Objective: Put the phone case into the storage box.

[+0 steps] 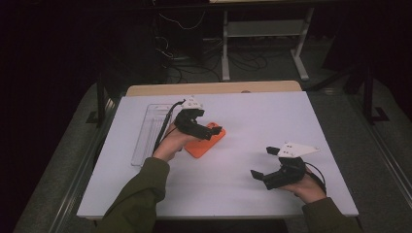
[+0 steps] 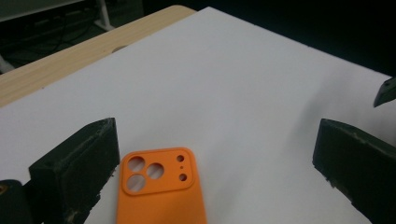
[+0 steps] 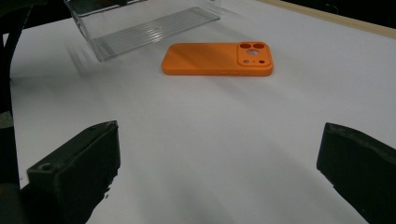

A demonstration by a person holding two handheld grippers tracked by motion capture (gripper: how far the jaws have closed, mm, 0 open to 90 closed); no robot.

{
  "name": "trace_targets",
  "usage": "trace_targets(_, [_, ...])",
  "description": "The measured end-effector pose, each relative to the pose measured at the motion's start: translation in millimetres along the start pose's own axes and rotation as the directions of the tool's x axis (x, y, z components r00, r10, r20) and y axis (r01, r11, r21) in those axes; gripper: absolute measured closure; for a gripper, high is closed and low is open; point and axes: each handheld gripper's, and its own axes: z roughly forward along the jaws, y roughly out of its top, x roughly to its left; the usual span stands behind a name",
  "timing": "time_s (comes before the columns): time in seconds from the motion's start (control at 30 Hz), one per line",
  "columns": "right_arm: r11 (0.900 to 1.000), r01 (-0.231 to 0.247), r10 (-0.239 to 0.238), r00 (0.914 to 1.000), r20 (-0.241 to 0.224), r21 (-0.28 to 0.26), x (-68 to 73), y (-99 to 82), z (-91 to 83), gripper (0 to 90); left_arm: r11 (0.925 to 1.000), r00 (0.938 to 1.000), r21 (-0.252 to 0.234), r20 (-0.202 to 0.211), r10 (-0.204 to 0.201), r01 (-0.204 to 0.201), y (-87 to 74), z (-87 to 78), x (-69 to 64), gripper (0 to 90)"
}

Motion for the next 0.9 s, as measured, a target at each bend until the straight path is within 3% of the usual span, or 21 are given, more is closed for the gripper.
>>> trace_targets(0.33, [1.0000,0.002,-0.002,1.0000,0.001,-0.003,-0.5,0.0,0.1,0.0,0.9970,0.9992,0.075,-0.032,0.023,-0.020,4.4,4.8,11.5,0.0])
trace_targets(0.53, [1.0000,0.001,-0.001,1.0000,0.000,-0.006,-0.7,0.0,-0.1,0.0,0.9931,0.9987,0.117,-0.049,0.009,-0.003,4.7,9.4,15.8,0.0])
trace_targets(0.9, [1.0000,0.000,0.000,1.0000,-0.001,-0.007,-0.9,0.0,-0.3,0.0,0.9716,0.9967,0.236,-0.081,0.001,0.018,-0.6,18.4,21.7,0.0])
